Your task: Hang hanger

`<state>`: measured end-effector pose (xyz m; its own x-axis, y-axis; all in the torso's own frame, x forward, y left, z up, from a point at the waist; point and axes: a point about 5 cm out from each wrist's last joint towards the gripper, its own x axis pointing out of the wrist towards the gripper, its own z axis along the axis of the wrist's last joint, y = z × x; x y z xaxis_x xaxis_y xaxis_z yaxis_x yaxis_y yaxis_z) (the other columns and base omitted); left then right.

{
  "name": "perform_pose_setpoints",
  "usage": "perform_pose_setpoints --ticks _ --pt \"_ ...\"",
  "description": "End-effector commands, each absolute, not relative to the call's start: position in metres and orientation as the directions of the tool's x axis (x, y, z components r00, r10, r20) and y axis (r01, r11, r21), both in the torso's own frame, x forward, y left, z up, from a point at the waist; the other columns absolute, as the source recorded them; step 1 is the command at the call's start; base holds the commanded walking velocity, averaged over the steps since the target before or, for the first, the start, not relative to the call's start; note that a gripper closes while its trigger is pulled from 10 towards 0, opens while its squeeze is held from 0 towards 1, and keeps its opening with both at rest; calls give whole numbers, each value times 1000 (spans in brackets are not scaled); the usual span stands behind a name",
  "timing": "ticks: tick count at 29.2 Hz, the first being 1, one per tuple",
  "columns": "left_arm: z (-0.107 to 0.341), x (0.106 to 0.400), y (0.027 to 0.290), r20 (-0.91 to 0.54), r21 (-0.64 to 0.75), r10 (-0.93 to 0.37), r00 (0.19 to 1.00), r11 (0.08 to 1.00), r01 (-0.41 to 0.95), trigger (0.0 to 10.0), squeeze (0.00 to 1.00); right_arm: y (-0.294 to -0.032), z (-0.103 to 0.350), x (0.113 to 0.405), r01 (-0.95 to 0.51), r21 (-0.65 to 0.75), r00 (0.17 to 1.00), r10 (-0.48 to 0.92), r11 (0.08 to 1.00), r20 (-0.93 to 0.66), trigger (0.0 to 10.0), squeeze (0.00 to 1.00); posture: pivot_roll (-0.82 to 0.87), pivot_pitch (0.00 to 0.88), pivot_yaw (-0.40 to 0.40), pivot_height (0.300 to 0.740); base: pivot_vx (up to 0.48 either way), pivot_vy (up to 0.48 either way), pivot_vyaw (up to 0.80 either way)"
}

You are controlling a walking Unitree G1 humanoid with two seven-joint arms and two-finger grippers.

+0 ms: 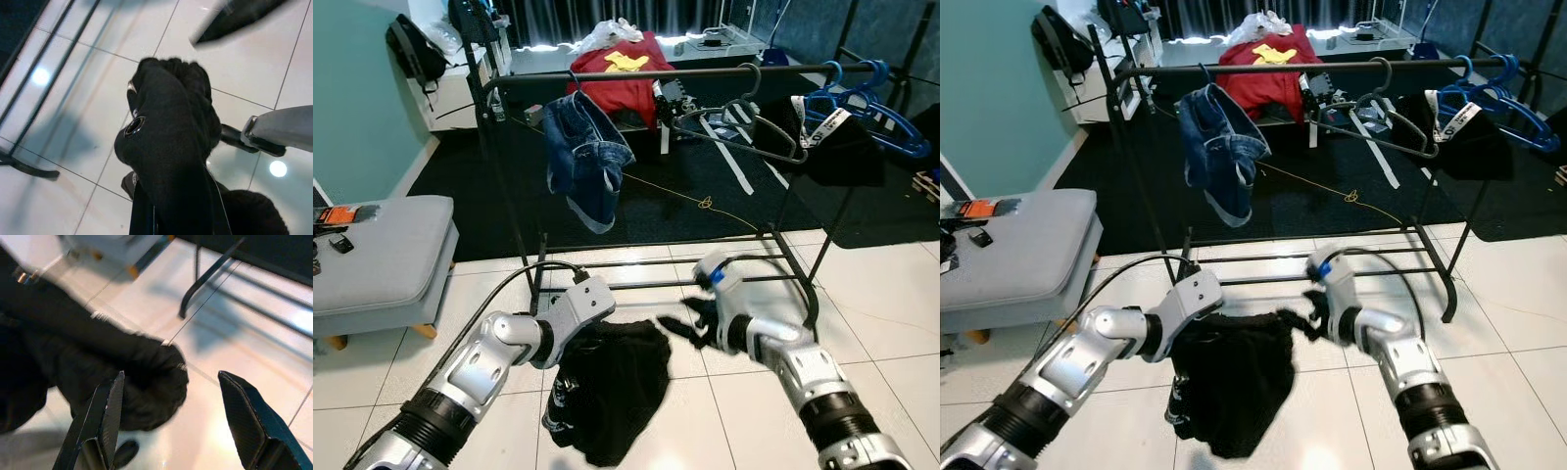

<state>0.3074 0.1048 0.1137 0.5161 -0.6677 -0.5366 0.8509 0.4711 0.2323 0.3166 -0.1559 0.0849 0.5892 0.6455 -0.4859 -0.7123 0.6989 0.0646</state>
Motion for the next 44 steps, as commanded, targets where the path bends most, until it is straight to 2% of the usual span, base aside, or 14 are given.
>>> perform_pose_setpoints --ticks 1,5,9,10,12,13,14,16,18,22,25,34,38,44 --pt "110 306 102 -558 218 -654 511 479 850 0 0 -148 79 312 -728 93 556 664 679 -500 10000 0 42 74 65 740 0 0 0" --pt "97 305 102 -586 210 -612 531 519 829 0 0 -144 67 308 -709 97 564 644 699 -517 10000 0 49 77 66 740 0 0 0" --pt "91 309 110 -581 222 -556 595 595 773 0 0 -155 71 317 -599 -4 711 529 800 -463 10000 0 49 80 70 740 0 0 0" --pt "92 313 113 -539 153 -546 641 685 712 3255 0 -163 75 323 -507 -24 791 454 862 -411 10000 0 48 81 75 740 0 0 0" --pt "92 315 115 -513 93 -534 672 744 662 3255 0 -168 79 326 -438 -32 838 396 898 -375 10000 0 48 81 75 740 0 0 0" --pt "90 320 121 -485 -2 -464 741 848 530 10000 0 -177 85 330 -324 -32 903 298 946 -311 10000 0 45 83 83 740 0 0 0" --pt "87 322 126 -480 -70 -410 776 899 432 10000 0 -183 88 332 -244 -26 935 229 969 -270 10000 0 43 83 85 740 0 0 0" --pt "77 324 140 -508 -71 -275 816 958 279 10000 0 -188 95 330 -121 44 975 127 992 -182 10000 0 38 87 87 740 0 0 0" --pt "73 323 145 -518 -53 -246 819 965 256 10000 0 -189 96 328 -76 87 984 89 993 -153 10000 0 40 88 85 740 0 0 0" --pt "80 318 147 -404 -201 -289 868 954 224 10000 0 -190 87 319 9 120 989 9 993 -150 10000 0 43 87 77 740 0 0 0" --pt "77 312 148 -400 -287 -289 870 941 180 10000 0 -185 78 313 -16 93 985 32 996 -170 10000 0 46 85 74 740 0 0 0" --pt "76 303 144 -319 -256 -274 907 947 196 10000 0 -183 58 303 1 58 972 13 998 -235 10000 0 40 87 70 740 0 0 0" --pt "71 302 138 -383 -77 -272 883 962 262 10000 0 -184 59 301 25 69 973 -9 997 -230 10000 0 36 82 75 740 0 0 0" --pt "78 302 129 -335 -23 -358 871 928 373 10000 0 -185 60 301 31 62 975 -17 998 -223 10000 0 36 72 80 740 0 0 0"
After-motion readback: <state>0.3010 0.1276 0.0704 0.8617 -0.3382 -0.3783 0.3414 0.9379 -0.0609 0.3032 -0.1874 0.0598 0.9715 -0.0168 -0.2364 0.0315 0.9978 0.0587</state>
